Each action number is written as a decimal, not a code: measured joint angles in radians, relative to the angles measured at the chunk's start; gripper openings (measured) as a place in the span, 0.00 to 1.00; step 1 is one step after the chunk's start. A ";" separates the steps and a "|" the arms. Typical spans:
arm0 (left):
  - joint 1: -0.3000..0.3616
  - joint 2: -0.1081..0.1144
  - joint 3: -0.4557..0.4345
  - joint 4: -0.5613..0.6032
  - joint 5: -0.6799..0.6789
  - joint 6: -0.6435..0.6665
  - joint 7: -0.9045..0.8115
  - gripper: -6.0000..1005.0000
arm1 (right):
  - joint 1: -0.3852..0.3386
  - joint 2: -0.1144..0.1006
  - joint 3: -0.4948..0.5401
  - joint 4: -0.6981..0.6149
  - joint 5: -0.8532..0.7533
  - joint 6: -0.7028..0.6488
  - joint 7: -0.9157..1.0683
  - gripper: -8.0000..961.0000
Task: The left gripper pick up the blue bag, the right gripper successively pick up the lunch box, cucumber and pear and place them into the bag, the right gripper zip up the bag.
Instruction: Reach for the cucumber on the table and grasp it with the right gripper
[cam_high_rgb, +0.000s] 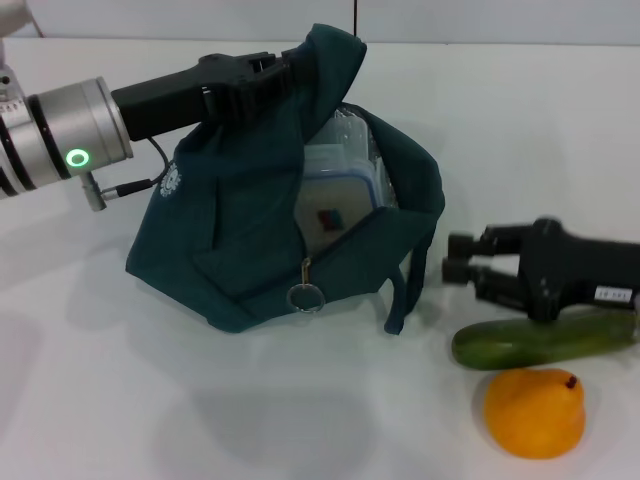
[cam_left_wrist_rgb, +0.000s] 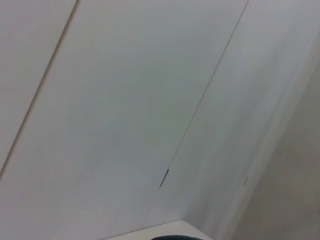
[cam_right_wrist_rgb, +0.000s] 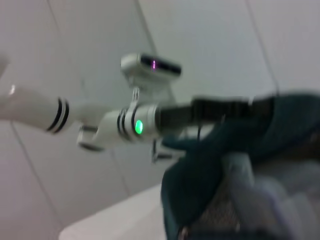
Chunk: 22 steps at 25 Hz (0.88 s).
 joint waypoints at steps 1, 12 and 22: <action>0.000 0.000 0.000 0.000 0.000 0.000 0.001 0.10 | 0.005 0.000 0.000 0.000 -0.033 0.000 0.034 0.28; -0.001 -0.002 0.000 0.006 -0.001 -0.004 0.013 0.10 | 0.086 0.042 -0.003 0.010 -0.205 0.087 0.164 0.52; 0.004 -0.007 0.000 0.006 0.000 -0.003 0.020 0.10 | 0.134 0.074 -0.031 0.012 -0.273 0.150 0.203 0.58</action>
